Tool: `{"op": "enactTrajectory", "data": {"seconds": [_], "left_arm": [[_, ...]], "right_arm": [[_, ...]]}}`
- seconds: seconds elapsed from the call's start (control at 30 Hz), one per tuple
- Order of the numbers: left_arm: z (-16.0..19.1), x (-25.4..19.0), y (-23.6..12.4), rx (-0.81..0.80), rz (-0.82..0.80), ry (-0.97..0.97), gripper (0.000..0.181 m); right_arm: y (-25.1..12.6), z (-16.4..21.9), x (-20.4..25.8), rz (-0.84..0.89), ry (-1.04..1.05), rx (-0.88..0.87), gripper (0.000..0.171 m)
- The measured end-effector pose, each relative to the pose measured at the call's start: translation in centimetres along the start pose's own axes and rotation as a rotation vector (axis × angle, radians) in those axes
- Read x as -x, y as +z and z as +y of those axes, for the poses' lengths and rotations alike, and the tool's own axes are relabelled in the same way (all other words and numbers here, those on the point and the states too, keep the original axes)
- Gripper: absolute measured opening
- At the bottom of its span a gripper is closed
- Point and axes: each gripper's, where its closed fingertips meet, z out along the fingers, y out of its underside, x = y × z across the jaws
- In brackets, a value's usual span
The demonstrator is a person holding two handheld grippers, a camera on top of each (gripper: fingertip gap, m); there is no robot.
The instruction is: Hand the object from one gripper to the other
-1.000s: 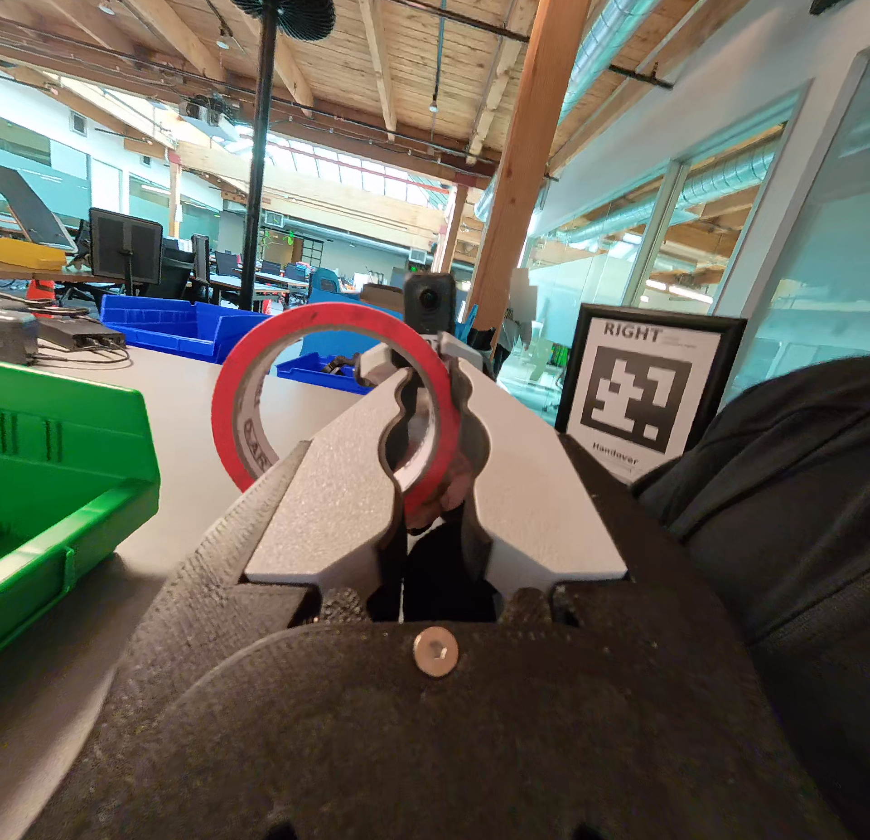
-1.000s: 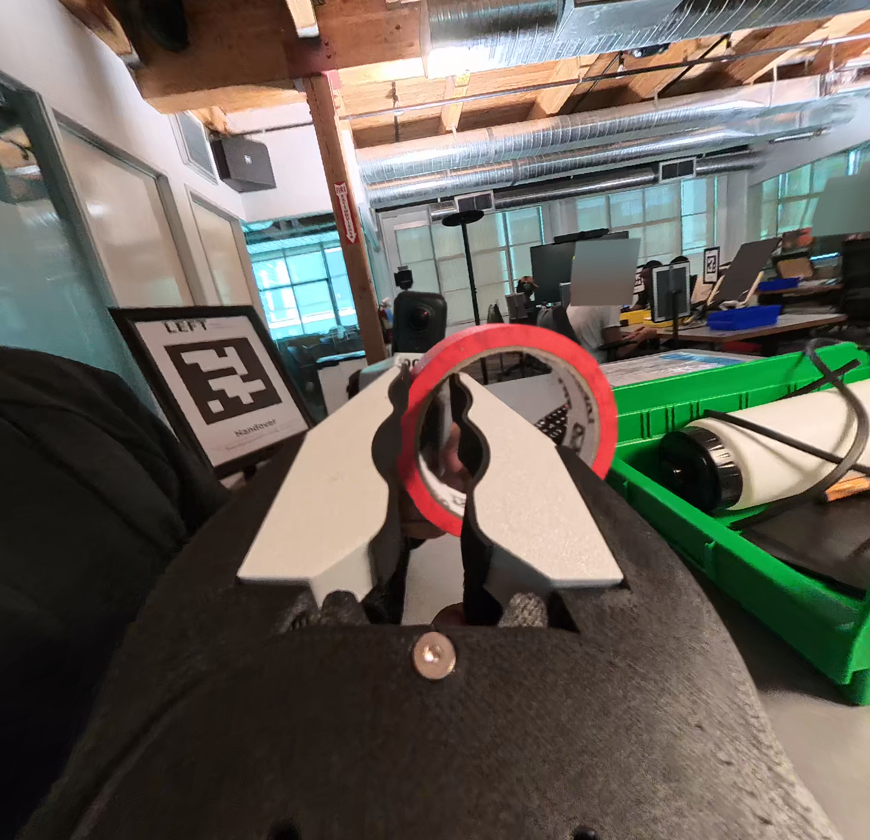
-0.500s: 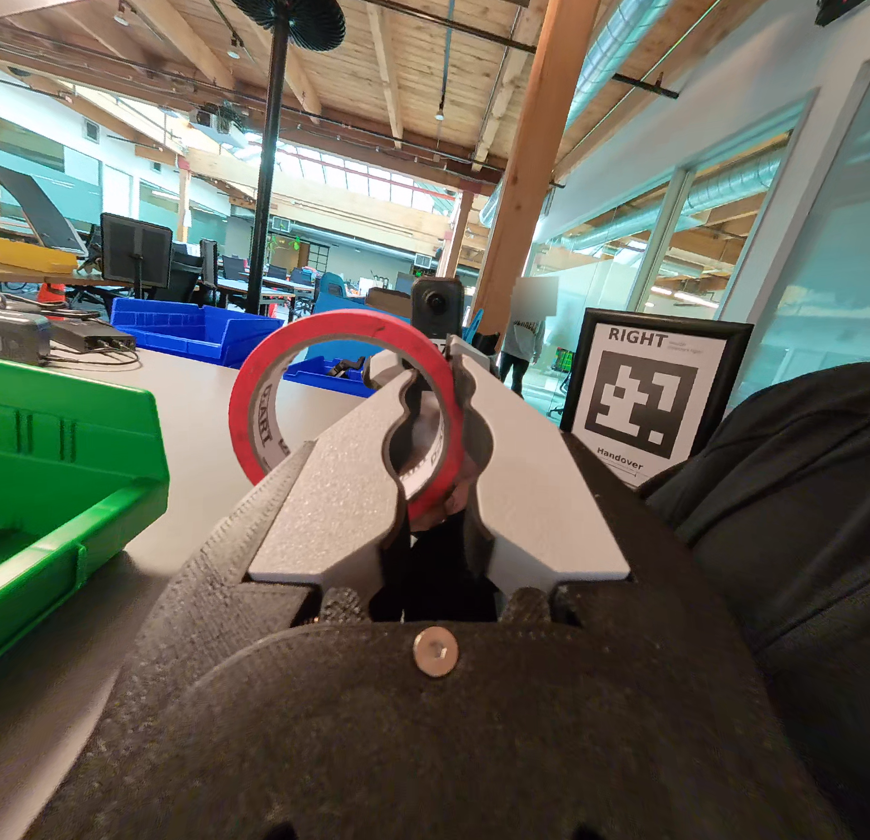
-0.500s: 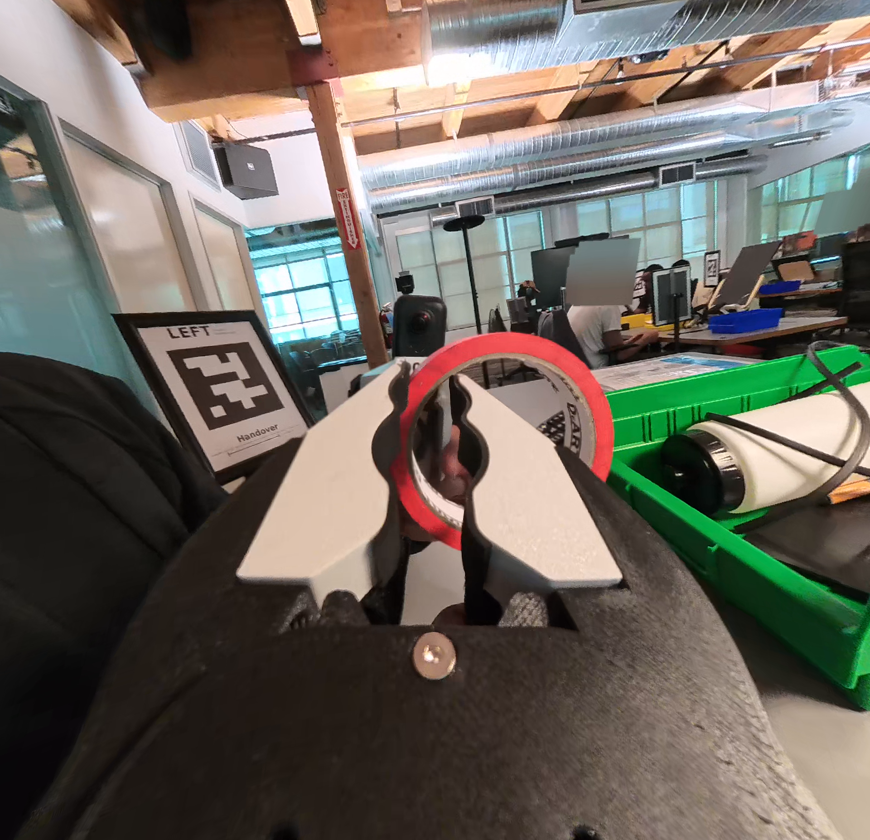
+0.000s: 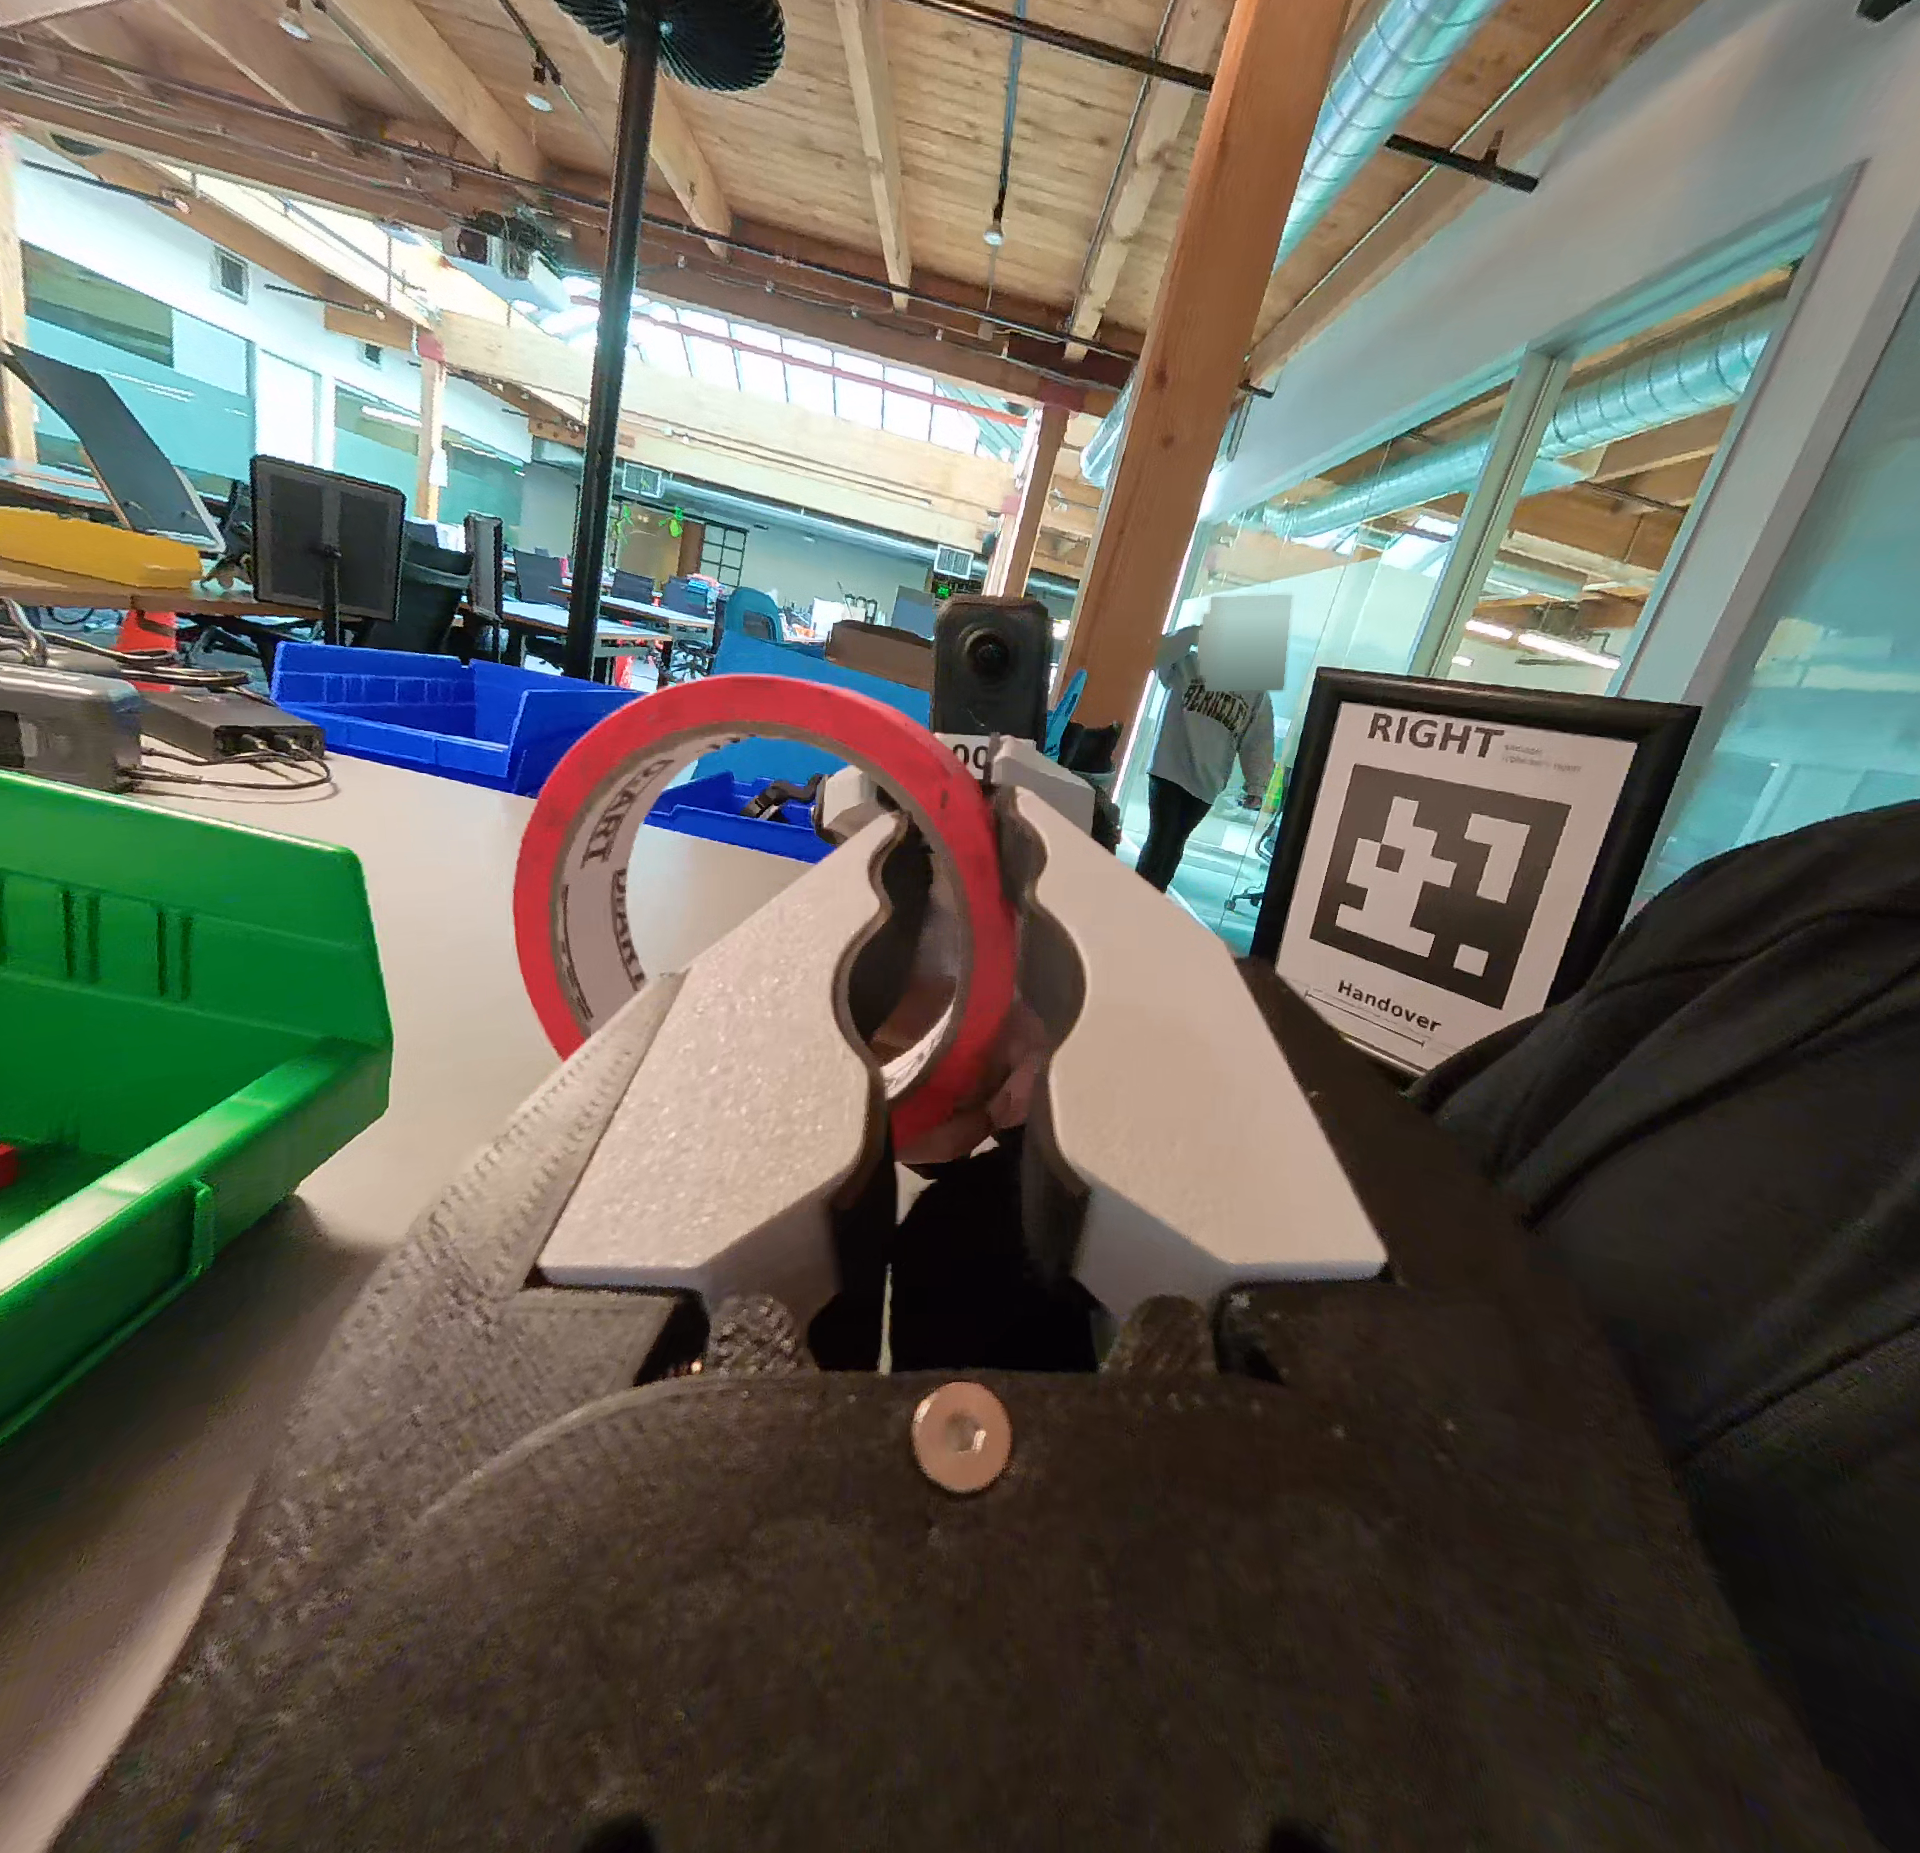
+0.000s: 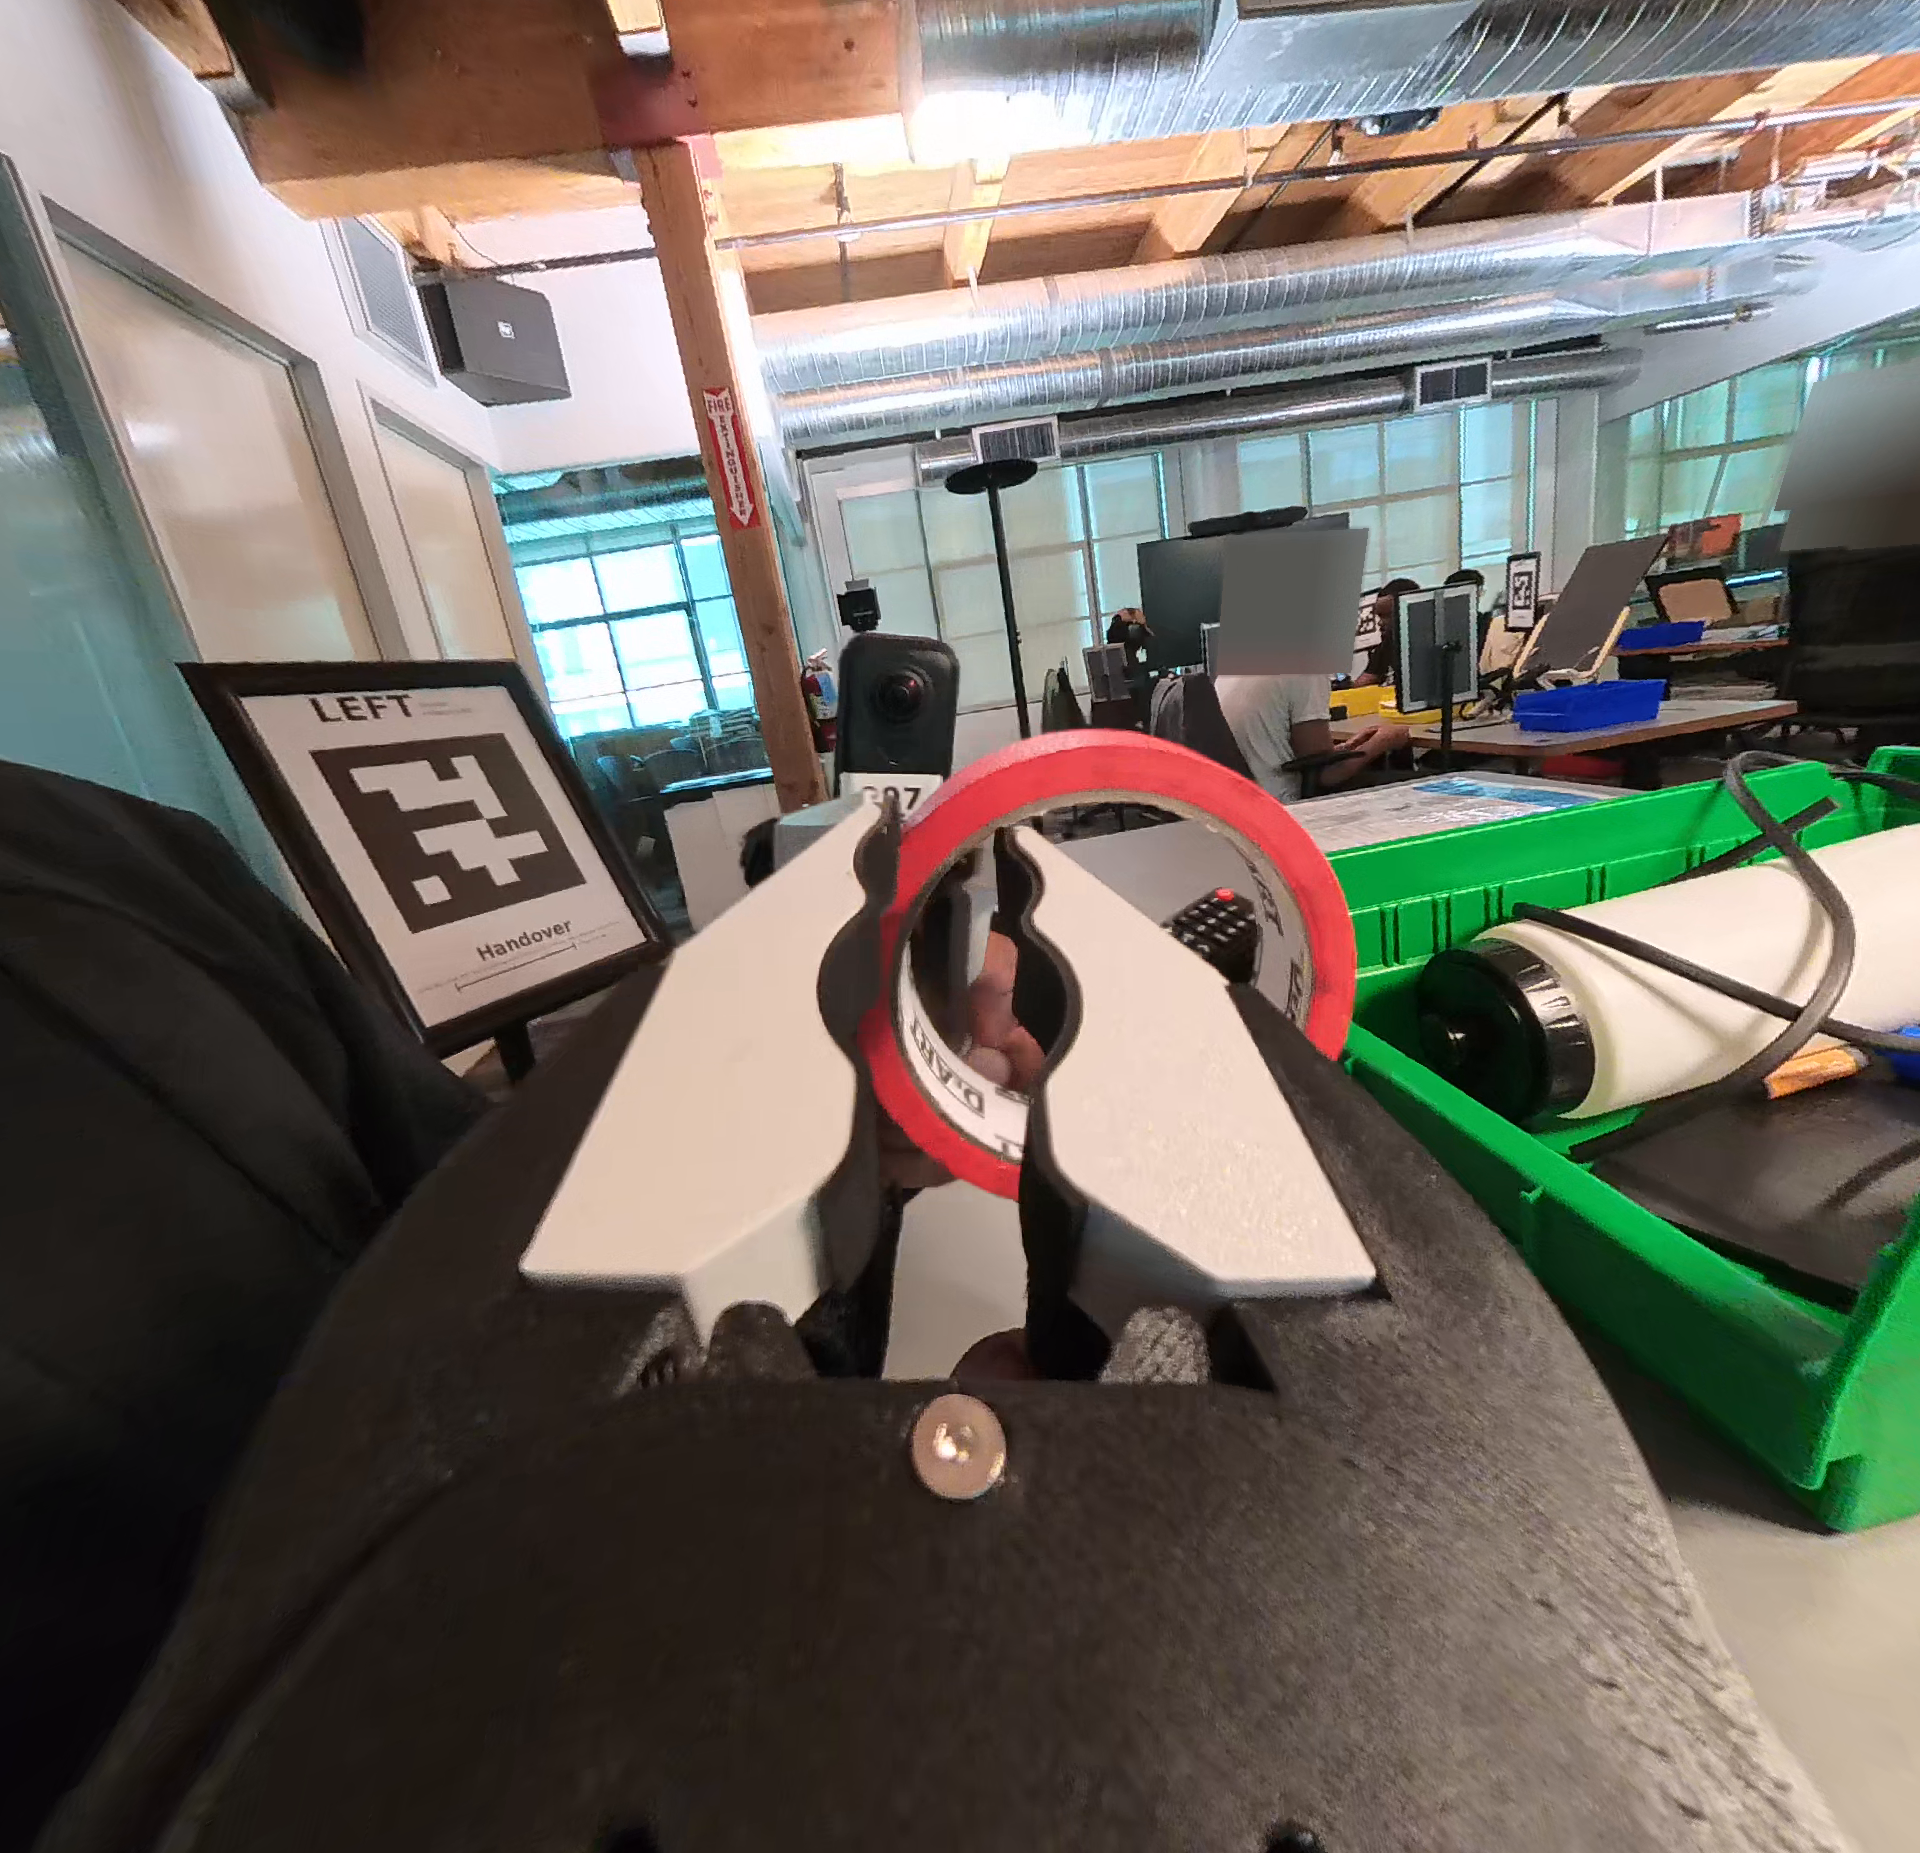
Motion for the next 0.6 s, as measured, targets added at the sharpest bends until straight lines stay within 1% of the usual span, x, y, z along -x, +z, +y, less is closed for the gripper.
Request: {"op": "enactTrajectory", "data": {"seconds": [0.13, 0.2, 0.3, 0.37, 0.4, 0.53, 0.6], "left_arm": [[-0.69, 0.66, -0.32, -0.043, -0.023, -0.042, 0.021], [-0.88, 0.69, -0.46, -0.054, -0.015, -0.058, 0.017], [-0.69, 0.39, -0.34, -0.042, -0.007, -0.035, 0.018], [-0.38, 0.28, -0.15, -0.023, -0.007, -0.023, 0.018], [-0.28, 0.34, -0.11, -0.018, -0.011, -0.021, 0.015], [-0.67, 0.82, -0.32, -0.043, -0.031, -0.046, 0.020], [-0.80, 0.70, -0.44, -0.049, -0.019, -0.051, 0.015]], "right_arm": [[0.44, 1.00, 0.71, -0.021, -0.057, 0.056, 0.016], [0.54, 1.09, 0.65, -0.021, -0.046, 0.058, 0.018], [0.28, 0.44, -0.07, 0.007, 0.000, 0.020, 0.023], [0.10, 0.19, -0.11, 0.002, 0.014, 0.008, 0.021], [0.08, 0.18, -0.10, 0.003, 0.006, 0.008, 0.020], [0.36, 0.89, 0.38, -0.006, -0.050, 0.049, 0.016], [0.44, 0.96, 0.39, -0.007, -0.046, 0.052, 0.017]]}}
